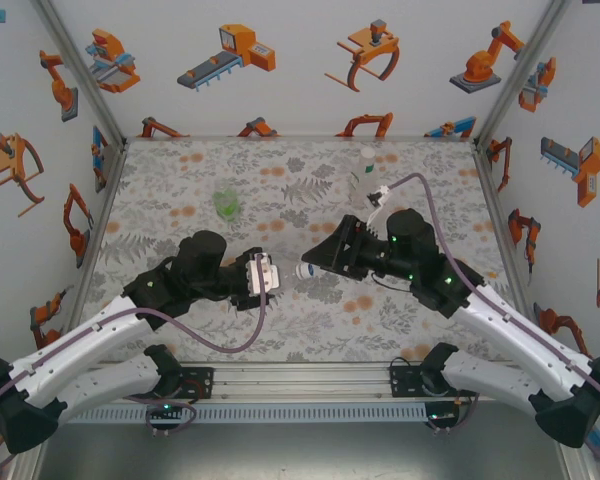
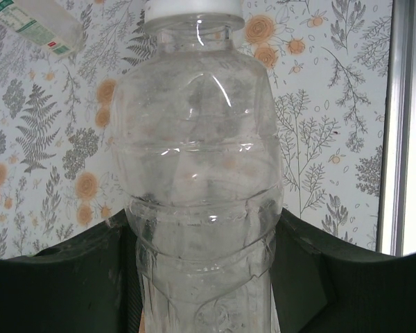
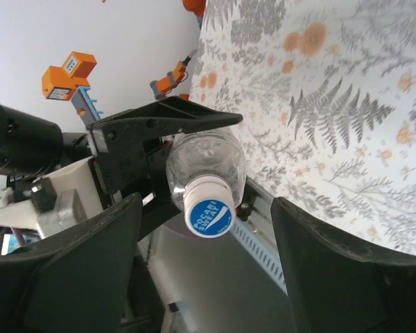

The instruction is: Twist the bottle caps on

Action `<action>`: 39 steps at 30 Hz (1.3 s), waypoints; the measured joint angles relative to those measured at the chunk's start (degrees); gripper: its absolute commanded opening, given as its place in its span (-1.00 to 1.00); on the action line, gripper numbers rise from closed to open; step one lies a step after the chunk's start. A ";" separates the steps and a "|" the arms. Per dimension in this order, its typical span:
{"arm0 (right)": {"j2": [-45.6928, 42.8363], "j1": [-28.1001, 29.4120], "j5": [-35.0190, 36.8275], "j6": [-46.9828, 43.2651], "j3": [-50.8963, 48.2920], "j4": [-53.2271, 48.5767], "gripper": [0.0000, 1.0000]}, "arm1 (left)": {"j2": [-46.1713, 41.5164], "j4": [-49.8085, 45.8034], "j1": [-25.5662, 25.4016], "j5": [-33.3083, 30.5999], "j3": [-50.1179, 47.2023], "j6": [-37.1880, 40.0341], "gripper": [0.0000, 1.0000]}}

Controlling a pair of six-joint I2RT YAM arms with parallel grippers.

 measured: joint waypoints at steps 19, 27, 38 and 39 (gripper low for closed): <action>-4.39 -0.22 -24.41 -75.60 1.75 -1.29 0.04 | 0.55 -0.02 0.00 4.96 0.00 0.04 -1.00; -1.01 -0.22 -29.11 -86.60 0.63 -0.24 0.01 | 0.70 -0.02 0.00 5.79 0.00 0.04 -1.00; 1.11 -0.22 -29.33 -88.35 -1.36 2.75 -0.06 | 0.70 -0.04 0.02 5.84 0.00 0.04 -1.00; 1.11 -0.22 -29.27 -88.32 -1.66 3.02 -0.08 | 0.70 -0.02 0.02 5.84 0.00 0.04 -1.00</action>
